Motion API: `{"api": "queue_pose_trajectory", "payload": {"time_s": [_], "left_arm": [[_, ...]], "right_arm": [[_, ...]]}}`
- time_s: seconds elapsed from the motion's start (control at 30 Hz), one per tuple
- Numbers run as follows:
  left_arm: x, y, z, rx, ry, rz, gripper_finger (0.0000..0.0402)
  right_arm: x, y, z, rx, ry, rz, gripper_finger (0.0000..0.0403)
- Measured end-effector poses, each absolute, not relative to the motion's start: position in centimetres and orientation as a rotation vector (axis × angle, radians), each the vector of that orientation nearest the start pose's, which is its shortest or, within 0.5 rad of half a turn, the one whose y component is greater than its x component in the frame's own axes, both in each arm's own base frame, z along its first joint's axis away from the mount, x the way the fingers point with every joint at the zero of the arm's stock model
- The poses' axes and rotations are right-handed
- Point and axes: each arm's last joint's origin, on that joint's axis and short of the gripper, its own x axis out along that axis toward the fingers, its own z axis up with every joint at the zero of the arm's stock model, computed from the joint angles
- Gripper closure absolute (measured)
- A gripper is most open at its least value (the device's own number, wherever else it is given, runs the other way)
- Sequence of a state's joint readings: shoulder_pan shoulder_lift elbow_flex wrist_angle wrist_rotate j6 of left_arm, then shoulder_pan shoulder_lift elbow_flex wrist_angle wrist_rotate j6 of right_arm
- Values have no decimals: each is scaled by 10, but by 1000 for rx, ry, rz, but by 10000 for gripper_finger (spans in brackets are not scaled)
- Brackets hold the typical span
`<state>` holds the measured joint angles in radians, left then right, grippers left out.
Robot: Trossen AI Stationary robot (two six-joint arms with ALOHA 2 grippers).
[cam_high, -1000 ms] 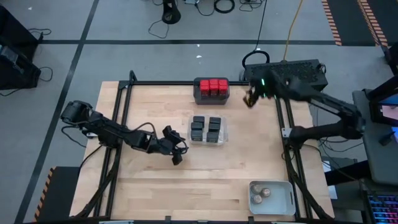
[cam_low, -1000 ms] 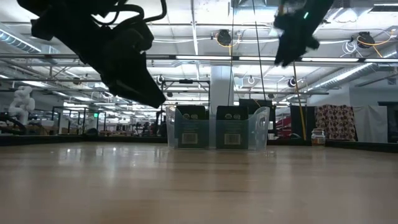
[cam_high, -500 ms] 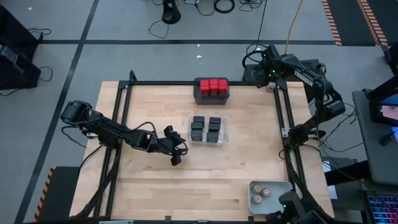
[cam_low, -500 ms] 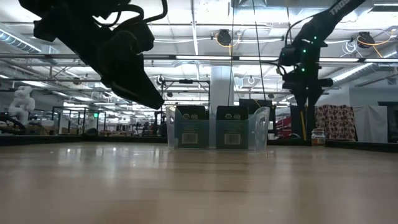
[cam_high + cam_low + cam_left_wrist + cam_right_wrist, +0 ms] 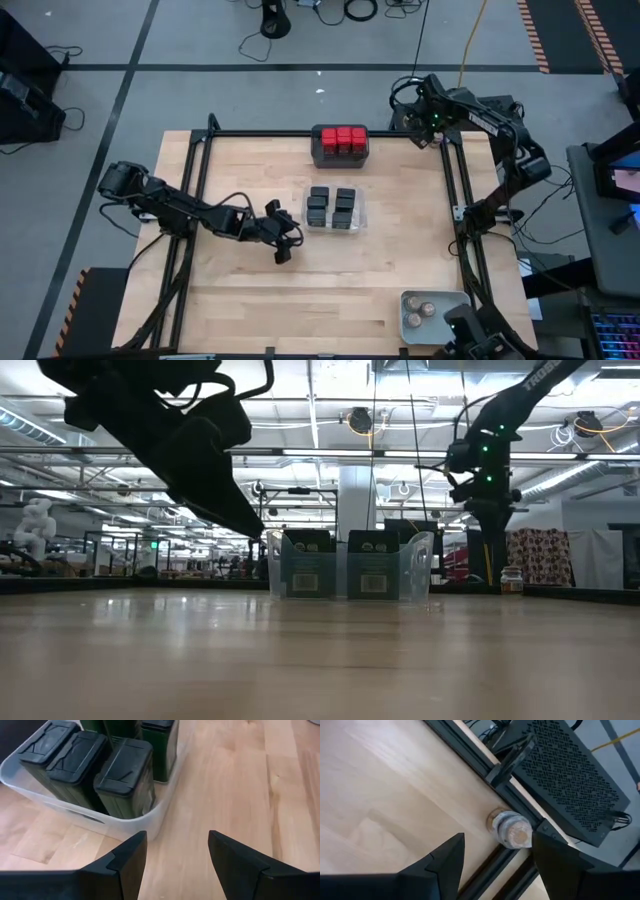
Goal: Sort spices by type
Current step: Put the brown seasoning into the white bin
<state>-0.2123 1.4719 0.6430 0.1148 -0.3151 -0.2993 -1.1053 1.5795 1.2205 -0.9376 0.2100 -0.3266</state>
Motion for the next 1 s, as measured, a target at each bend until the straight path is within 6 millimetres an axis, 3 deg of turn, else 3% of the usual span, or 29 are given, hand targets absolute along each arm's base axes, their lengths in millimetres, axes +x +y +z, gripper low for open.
{"api": "queue_pose_trajectory", "payload": {"time_s": [0.2,0.33,0.53,1.0], "left_arm": [[272,-48,164,-119,672,185,185],[272,-48,164,-122,671,186,185],[272,-48,164,-122,671,186,185],[272,-48,164,-122,670,186,185]], "right_arm": [[130,-284,223,391,1442,-914,190],[133,-296,204,387,1585,-923,190],[141,-303,199,415,1703,-871,190],[134,-313,198,483,1605,-944,190]]}}
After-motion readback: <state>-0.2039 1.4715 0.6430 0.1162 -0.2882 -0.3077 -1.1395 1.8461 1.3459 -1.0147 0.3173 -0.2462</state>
